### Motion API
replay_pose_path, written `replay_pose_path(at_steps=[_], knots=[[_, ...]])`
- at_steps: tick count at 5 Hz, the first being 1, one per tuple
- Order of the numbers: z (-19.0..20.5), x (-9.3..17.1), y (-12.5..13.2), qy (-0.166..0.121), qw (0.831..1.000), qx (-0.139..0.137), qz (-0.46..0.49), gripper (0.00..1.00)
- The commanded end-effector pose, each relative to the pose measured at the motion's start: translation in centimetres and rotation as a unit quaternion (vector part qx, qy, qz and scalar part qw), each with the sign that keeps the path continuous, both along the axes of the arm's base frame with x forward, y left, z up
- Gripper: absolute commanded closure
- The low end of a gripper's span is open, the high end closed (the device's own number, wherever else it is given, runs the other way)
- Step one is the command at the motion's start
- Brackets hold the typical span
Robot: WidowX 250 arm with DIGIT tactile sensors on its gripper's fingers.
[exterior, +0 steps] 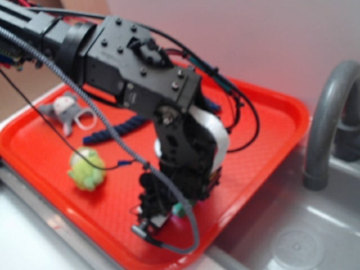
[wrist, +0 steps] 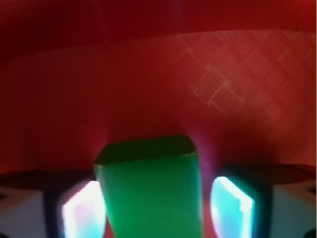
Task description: Grab the green block.
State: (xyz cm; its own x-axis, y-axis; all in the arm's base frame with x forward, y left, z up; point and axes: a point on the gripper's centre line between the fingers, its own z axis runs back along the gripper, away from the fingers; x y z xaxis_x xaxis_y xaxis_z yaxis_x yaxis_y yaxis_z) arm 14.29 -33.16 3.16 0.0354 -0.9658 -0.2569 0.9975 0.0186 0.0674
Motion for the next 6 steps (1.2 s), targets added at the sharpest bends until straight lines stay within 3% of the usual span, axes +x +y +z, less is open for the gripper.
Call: replay_pose_path(at_steps=[1,2,3,4,5,6], knots=[[8.4,-1.3,4.8,0.014,0.974,-0.032,0.224,1.0],[11.8,0.7,10.0,0.021,0.937,-0.063,0.343,1.0],[14.5,0.7,13.8,0.009,0.886,-0.081,0.457,1.0],[17.0,0.5,17.7,-0.013,0.843,-0.121,0.524,1.0],[19.1,-0.7,19.5,-0.052,0.818,-0.141,0.555,1.0],[20.1,-2.4,20.8,-0.065,0.793,-0.156,0.586,1.0]])
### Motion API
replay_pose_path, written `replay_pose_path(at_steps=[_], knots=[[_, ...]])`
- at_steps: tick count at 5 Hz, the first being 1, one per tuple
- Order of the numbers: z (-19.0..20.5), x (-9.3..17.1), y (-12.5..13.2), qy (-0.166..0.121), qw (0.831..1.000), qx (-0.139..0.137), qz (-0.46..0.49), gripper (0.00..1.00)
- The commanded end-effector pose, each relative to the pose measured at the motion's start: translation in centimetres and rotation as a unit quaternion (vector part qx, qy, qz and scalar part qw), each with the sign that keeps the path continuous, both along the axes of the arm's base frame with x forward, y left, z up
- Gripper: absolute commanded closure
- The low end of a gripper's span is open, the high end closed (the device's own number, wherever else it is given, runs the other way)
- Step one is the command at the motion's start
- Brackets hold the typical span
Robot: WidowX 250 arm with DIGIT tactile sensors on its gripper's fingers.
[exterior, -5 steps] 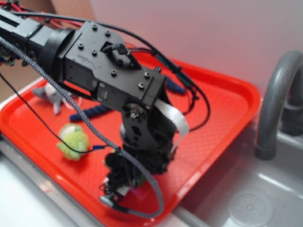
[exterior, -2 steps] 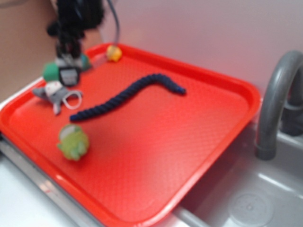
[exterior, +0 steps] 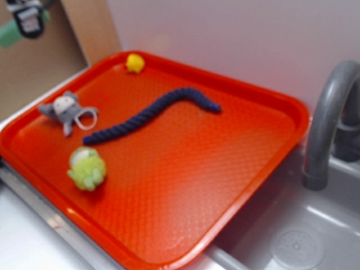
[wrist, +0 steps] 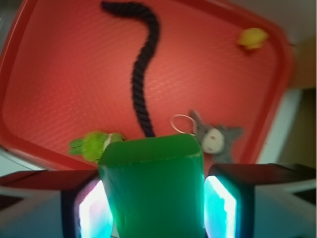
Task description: Grab the green block.
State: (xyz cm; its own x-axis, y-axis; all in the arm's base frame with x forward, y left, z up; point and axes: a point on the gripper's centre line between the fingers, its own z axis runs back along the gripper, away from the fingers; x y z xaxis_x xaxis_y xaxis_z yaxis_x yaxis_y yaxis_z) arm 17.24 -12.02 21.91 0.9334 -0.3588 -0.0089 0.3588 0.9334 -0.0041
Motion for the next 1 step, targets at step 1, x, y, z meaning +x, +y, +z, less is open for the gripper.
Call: replay_pose_path(at_steps=[1], knots=[[0.29,-5.59,0.01,-0.048,0.998,-0.03,0.029,1.0]])
